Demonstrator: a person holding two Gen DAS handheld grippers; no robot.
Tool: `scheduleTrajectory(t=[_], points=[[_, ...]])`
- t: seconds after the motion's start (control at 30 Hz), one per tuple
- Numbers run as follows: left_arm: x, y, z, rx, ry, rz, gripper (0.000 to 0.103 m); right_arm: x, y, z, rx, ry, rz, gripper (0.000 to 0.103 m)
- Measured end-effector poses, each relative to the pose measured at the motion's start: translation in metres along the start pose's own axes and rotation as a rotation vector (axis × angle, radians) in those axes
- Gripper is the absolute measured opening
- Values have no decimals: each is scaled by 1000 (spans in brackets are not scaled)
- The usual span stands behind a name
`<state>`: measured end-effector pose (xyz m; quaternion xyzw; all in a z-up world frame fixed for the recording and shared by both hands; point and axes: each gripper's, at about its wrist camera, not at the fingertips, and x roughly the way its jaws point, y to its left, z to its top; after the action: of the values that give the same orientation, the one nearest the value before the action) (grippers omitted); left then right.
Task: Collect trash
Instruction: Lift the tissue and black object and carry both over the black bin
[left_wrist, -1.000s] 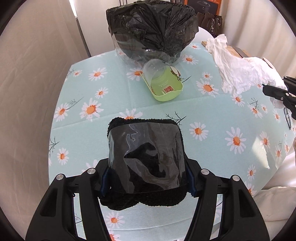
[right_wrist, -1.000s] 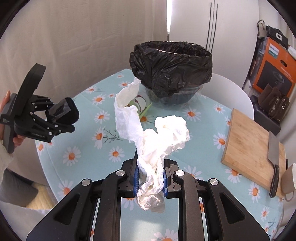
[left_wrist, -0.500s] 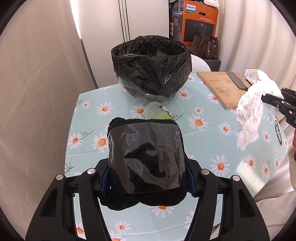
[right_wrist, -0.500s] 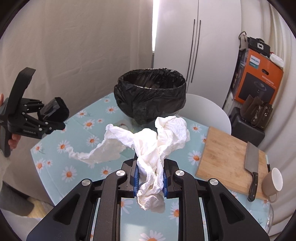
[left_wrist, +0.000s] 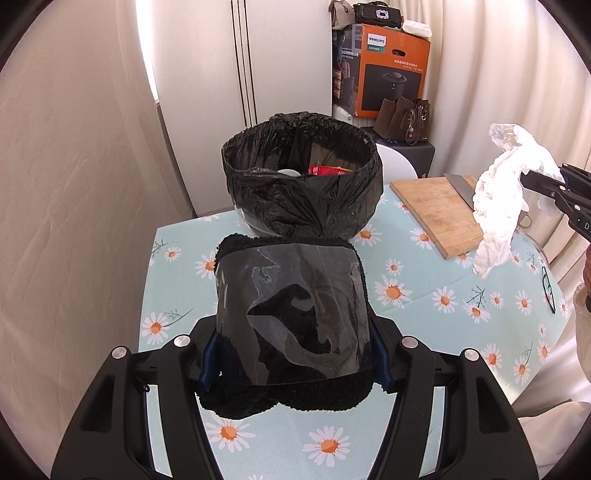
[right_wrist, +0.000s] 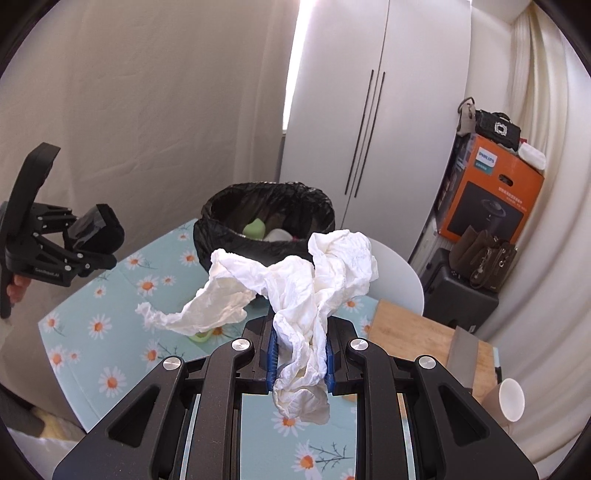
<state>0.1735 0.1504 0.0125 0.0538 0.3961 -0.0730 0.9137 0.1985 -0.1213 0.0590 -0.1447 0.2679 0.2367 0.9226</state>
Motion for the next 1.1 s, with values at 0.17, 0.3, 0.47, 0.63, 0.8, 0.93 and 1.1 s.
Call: scheduleTrajectory(t=[0.17,0.3,0.47,0.63,0.8,0.93,1.1], points=[[1,11,25,21,-28,-10,63,5,-2,26,7,-38,-33,17],[6,18,48,45,-42,-29,63,15,-9,44,29,-52,-78,17],[18,28,76,72,-58,-64,63,30,-18,64,50,-57,-133,17],[37,34,102,126,-48,-99,63,50,-27,79,85,-42,-172,17],[58,39,128,161,-47,-161,63,75,-32,93,105,-21,-209,17],[75,38,146,203,-50,-210,63,95,-33,103,108,-3,-227,17],[104,30,162,274,-28,-277,63,119,-34,115,117,23,-251,17]])
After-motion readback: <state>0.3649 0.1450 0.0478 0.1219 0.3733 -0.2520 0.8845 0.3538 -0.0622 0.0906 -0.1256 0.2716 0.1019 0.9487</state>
